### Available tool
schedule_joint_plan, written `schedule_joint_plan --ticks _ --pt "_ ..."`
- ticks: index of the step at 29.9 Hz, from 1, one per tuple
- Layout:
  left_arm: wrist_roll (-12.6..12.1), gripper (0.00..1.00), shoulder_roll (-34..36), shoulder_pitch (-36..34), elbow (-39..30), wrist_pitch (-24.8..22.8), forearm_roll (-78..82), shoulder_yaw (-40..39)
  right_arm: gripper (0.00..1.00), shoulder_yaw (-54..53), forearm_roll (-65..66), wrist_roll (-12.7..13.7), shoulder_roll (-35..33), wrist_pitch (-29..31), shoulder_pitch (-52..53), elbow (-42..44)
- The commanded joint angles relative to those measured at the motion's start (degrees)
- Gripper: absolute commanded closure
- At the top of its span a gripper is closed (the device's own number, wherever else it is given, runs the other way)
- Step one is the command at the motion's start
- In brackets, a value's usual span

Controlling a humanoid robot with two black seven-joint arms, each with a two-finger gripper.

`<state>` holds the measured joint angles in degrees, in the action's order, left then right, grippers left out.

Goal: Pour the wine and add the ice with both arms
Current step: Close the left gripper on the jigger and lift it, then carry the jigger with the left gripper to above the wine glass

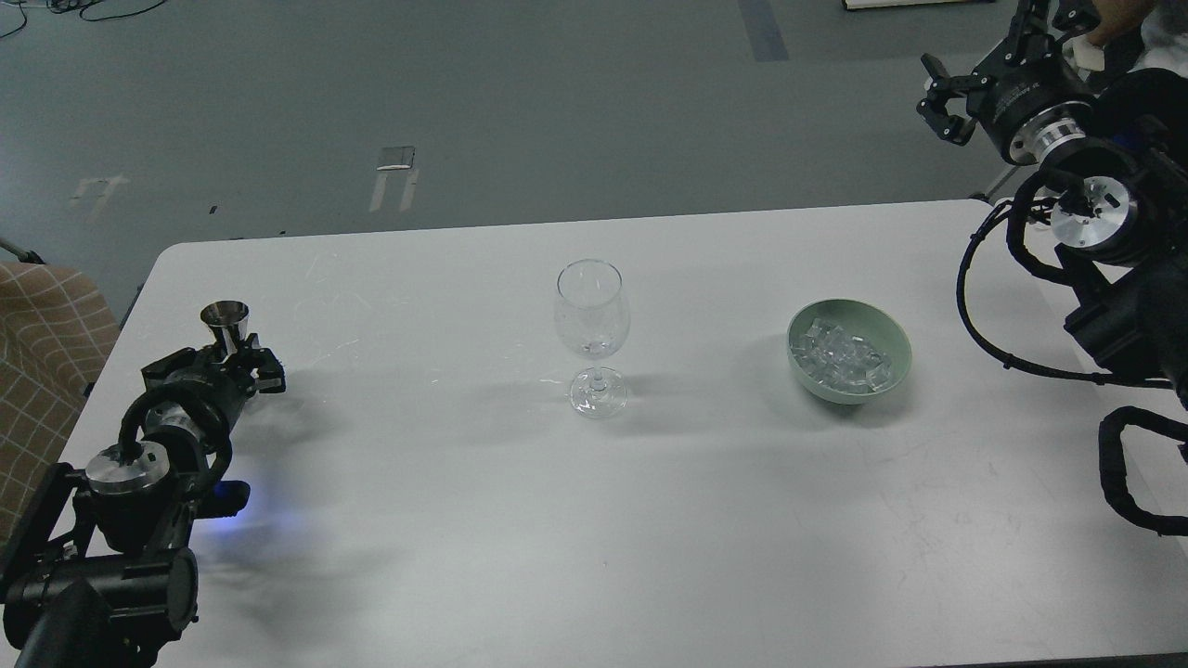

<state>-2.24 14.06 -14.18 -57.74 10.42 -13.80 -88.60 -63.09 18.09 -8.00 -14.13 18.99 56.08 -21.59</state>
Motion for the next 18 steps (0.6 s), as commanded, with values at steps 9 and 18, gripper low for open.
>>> schedule_joint_plan --ticks 9,18 --pt "-0.13 0.79 0.17 0.21 -4.22 -2.51 -1.84 -5.79 0.0 -0.02 0.01 0.0 -0.55 0.09 -0.09 -0.03" --pt "-2.24 0.83 2.11 -0.85 -10.64 -1.71 -2.55 -6.85 0.0 0.07 0.01 0.0 -0.63 0.09 -0.35 0.05"
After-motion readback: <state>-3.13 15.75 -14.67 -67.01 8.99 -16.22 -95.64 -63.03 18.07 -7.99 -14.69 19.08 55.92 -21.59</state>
